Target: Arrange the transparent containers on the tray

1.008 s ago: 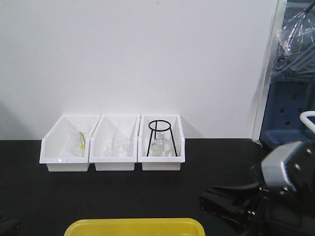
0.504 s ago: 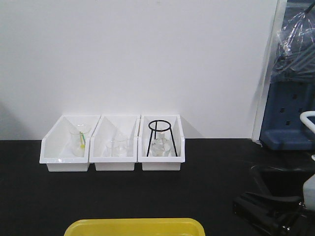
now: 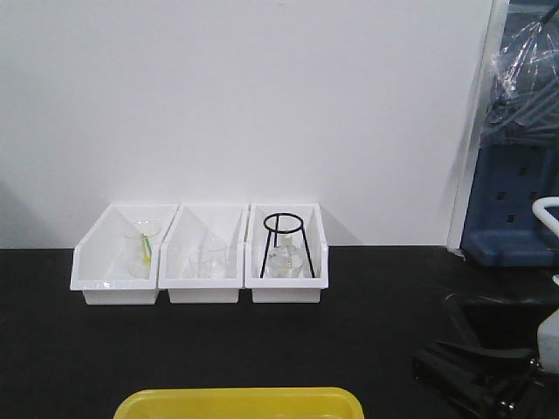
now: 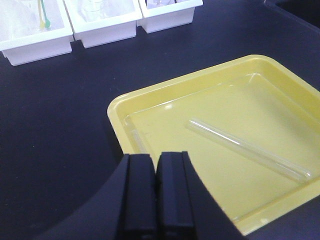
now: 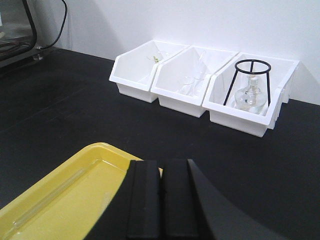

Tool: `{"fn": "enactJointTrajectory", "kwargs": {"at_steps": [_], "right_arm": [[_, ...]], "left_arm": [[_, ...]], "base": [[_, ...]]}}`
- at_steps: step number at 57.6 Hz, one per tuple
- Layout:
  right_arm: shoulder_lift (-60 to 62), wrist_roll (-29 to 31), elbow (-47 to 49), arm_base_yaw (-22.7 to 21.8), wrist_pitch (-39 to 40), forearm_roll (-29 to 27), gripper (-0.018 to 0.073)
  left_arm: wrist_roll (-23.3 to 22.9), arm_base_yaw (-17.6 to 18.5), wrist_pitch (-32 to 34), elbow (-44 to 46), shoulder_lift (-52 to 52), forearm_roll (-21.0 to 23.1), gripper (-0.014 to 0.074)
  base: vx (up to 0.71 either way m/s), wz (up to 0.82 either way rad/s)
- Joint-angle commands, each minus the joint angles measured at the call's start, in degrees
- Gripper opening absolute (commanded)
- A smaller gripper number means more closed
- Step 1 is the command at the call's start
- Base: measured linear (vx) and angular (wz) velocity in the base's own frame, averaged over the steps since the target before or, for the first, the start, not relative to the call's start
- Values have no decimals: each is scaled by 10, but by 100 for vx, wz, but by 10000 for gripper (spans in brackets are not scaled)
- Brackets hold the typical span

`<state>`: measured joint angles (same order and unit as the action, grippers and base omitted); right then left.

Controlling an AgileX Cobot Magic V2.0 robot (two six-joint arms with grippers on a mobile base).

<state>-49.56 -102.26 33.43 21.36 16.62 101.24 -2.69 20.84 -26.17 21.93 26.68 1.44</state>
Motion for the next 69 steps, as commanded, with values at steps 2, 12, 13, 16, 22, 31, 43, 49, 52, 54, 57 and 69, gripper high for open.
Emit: {"fn": "enactJointTrajectory", "kwargs": {"at_steps": [2, 12, 13, 16, 22, 31, 43, 49, 52, 54, 57, 69], "right_arm": [[6, 8, 16, -2, -10, 15, -13], [6, 8, 16, -2, -10, 15, -13], [6, 8, 16, -2, -10, 15, -13], [6, 8, 16, -2, -10, 15, -13], [6, 8, 16, -2, -10, 15, -13], [6, 8, 16, -2, -10, 15, -13], [5, 8, 16, -2, -8, 15, -13], [5, 8, 16, -2, -9, 15, -13], [5, 8, 16, -2, -9, 15, -13], [5, 8, 16, -2, -8, 15, -13], [5, 8, 16, -2, -8, 15, -13], [5, 8, 16, -2, -8, 15, -13]], "left_arm": [[6, 3, 50, 16, 1, -22, -8], [3, -29, 116, -30, -44, -90, -8], [1, -39, 123, -42, -53, -89, -8], [-7, -62, 131, -71, -78, -88, -8], [-22, -102, 134, -145, -142, -88, -8], [-35, -137, 140, -239, -256, -84, -8], [-61, -147, 102, -253, -287, -96, -8], [-61, -147, 101, -252, -286, -100, -8], [-61, -147, 99, -252, -286, -100, -8], [-61, -147, 98, -252, -286, -100, -8], [-61, -147, 98, -252, -286, -100, -8], [-62, -147, 85, -252, -286, -100, -8]], "base": [[0, 0], [0, 0], [0, 0], [0, 0], [0, 0], [0, 0], [0, 0], [0, 0], [0, 0], [0, 0], [0, 0], [0, 0]]}}
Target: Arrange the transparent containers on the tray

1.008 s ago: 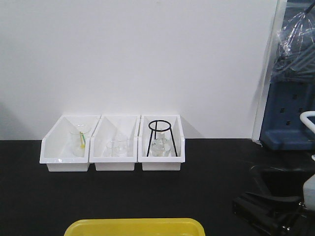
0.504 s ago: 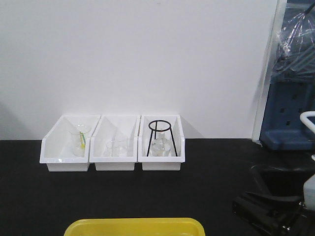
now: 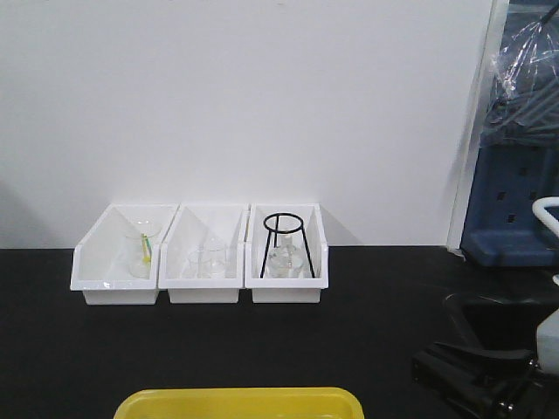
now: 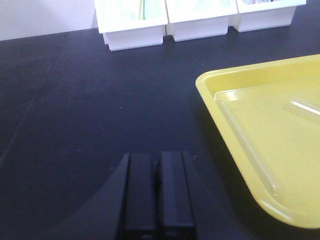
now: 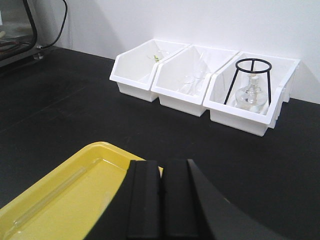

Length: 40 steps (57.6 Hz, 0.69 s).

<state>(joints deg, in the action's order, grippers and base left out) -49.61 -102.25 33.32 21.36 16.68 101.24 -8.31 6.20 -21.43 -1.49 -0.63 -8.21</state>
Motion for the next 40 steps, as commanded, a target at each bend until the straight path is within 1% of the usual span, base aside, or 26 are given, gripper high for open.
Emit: {"fn": "enactJointTrajectory", "kwargs": {"at_steps": [1, 24, 32, 35, 38, 40], "right_arm": [[5, 7, 17, -2, -9, 15, -13], [5, 7, 17, -2, -9, 15, -13], [5, 9, 17, -2, -10, 2, -13], [5, 35, 17, -2, -21, -35, -13], [2, 104, 17, -2, -43, -117, -13], [-1, 163, 17, -2, -59, -181, -13]], "left_arm": [[-5, -1, 38, -18, -13, -3, -8], [-5, -1, 38, -18, -13, -3, -8], [-5, -1, 38, -18, -13, -3, -8], [-5, -1, 38, -18, -13, -3, -8], [-5, -1, 38, -18, -13, -3, -8], [-5, -1, 38, -18, -13, -3, -8]], "base": [[0, 0], [0, 0], [0, 0], [0, 0], [0, 0], [0, 0]]}}
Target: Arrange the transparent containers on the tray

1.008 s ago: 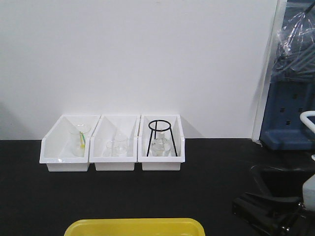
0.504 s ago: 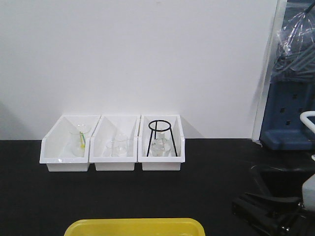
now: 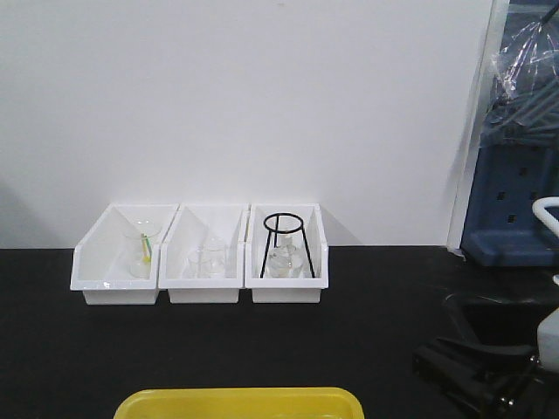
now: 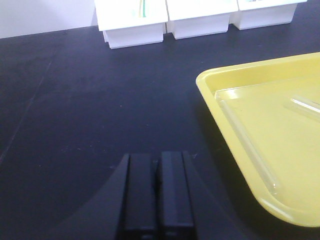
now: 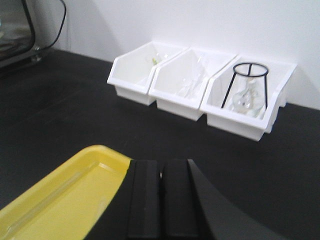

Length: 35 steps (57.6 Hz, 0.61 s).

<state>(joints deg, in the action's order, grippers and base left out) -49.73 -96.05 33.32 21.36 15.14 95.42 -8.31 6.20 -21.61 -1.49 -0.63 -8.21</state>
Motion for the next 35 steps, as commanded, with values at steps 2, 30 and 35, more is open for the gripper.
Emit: {"fn": "enactJointTrajectory", "kwargs": {"at_steps": [2, 30, 35], "right_arm": [[-3, 169, 17, -2, -62, -199, -13], [75, 989, -38, -20, -168, -980, -13], [133, 952, -104, -77, -138, -983, -13]], "left_arm": [[-5, -1, 40, -18, -13, -3, -8], [-5, -1, 40, -18, -13, -3, -8], [-5, -1, 40, -18, -13, -3, -8]], "base": [[0, 0], [0, 0], [0, 0]]}}
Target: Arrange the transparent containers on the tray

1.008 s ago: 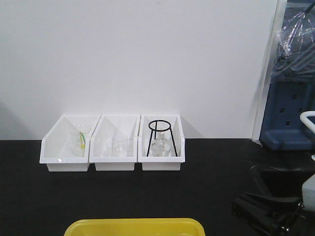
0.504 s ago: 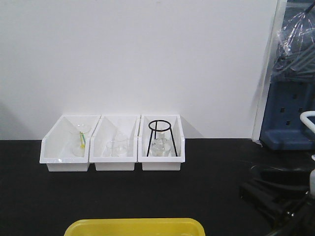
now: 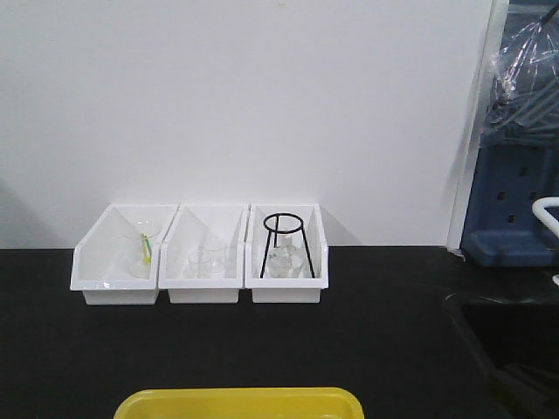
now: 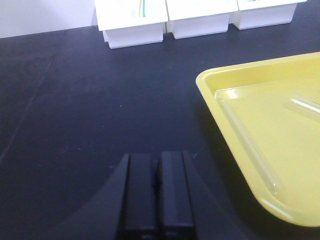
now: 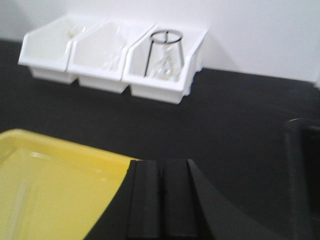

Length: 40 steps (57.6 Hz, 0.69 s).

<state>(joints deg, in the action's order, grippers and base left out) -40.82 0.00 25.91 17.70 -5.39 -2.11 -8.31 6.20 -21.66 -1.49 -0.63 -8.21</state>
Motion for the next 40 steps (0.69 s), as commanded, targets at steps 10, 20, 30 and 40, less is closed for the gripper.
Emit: {"fn": "enactJointTrajectory", "kwargs": {"at_steps": [10, 20, 30, 40], "right_arm": [[204, -28, -166, -153, 70, 21, -11], [365, -30, -258, -181, 68, 25, -11], [415, -29, -282, -177, 71, 25, -11], [419, -30, -282, -177, 76, 25, -11]], "left_arm": [[-5, -1, 40, -18, -13, -3, -8], [-5, -1, 40, -18, -13, -3, -8], [-5, -1, 39, -18, -14, -3, -8], [-5, -1, 40, -18, -14, -3, -8]], "base": [[0, 0], [0, 0], [0, 0], [0, 0]]}}
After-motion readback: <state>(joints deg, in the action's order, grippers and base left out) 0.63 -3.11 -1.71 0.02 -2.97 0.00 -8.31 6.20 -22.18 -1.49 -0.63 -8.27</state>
